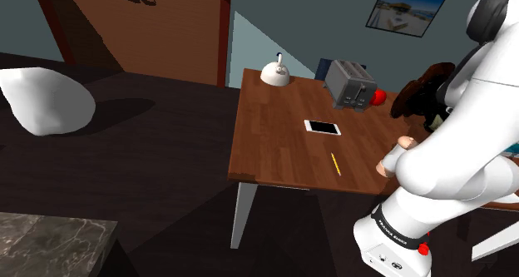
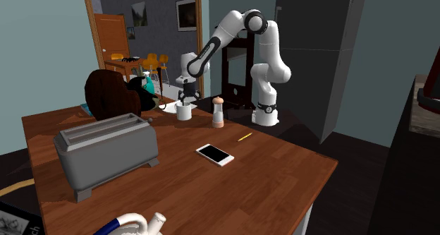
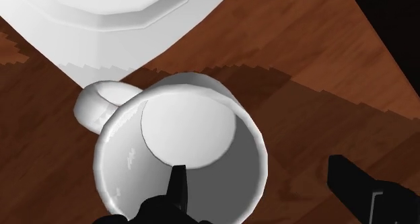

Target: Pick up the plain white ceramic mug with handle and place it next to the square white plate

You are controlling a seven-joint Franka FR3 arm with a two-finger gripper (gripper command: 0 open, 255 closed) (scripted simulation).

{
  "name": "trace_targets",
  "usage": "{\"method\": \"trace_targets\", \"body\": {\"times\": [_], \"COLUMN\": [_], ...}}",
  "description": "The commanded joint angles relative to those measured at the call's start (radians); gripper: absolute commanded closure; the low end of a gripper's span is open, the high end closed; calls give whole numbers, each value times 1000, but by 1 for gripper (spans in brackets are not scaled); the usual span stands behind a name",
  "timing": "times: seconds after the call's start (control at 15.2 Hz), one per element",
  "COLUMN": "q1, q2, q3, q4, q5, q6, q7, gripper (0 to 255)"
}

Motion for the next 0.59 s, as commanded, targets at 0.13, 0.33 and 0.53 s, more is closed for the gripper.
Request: {"method": "trace_targets", "body": {"times": [0.13,0.33,0.53], "q1": [77,76,76], "q2": [-108,-108,-108], "q3": [-90,-89,-89], "q4": [10,10,10], "q5": [-145,-146,-146], "q6": [-71,-70,-71], "q7": [99,99,99], "gripper": [0,0,0]}}
